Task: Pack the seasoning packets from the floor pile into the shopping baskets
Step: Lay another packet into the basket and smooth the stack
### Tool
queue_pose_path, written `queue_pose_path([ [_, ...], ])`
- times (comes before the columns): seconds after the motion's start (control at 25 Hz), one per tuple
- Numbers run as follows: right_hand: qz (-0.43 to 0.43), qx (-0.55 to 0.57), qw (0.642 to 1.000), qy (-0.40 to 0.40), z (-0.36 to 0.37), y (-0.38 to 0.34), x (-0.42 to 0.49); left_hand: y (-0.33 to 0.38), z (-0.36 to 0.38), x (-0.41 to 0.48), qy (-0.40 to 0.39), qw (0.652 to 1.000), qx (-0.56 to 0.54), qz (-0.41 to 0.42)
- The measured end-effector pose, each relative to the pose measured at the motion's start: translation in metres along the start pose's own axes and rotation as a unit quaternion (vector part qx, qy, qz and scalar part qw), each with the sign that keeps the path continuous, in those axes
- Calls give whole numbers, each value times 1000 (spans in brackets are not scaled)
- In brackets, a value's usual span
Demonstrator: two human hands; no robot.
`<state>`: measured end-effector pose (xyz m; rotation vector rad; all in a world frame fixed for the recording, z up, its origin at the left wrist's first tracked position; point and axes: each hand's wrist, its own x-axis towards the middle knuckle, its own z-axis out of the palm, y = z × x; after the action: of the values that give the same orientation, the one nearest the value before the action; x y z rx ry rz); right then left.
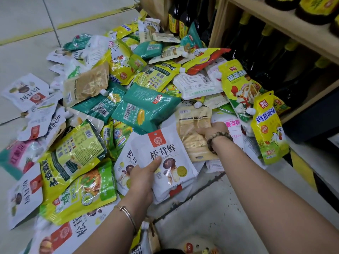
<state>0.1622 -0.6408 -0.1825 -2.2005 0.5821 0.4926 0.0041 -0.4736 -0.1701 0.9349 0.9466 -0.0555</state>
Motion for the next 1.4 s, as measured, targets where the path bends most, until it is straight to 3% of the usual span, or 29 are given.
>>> queue_pose_path([
  [0.2, -27, 91, 995, 35, -43, 61, -25, -3, 8, -2, -21, 1000, 16, 4],
  [0.6, -32, 197, 973, 118, -151, 112, -104, 0, 60, -46, -167, 977, 133, 18],
  [1.08, -130, 234, 924, 272, -307, 73, -246, 64, 158, -211, -337, 904, 206, 164],
  [1.4, -129, 203, 888, 392, -419, 136, -353, 51, 229, -330, -465, 820, 267, 202],
])
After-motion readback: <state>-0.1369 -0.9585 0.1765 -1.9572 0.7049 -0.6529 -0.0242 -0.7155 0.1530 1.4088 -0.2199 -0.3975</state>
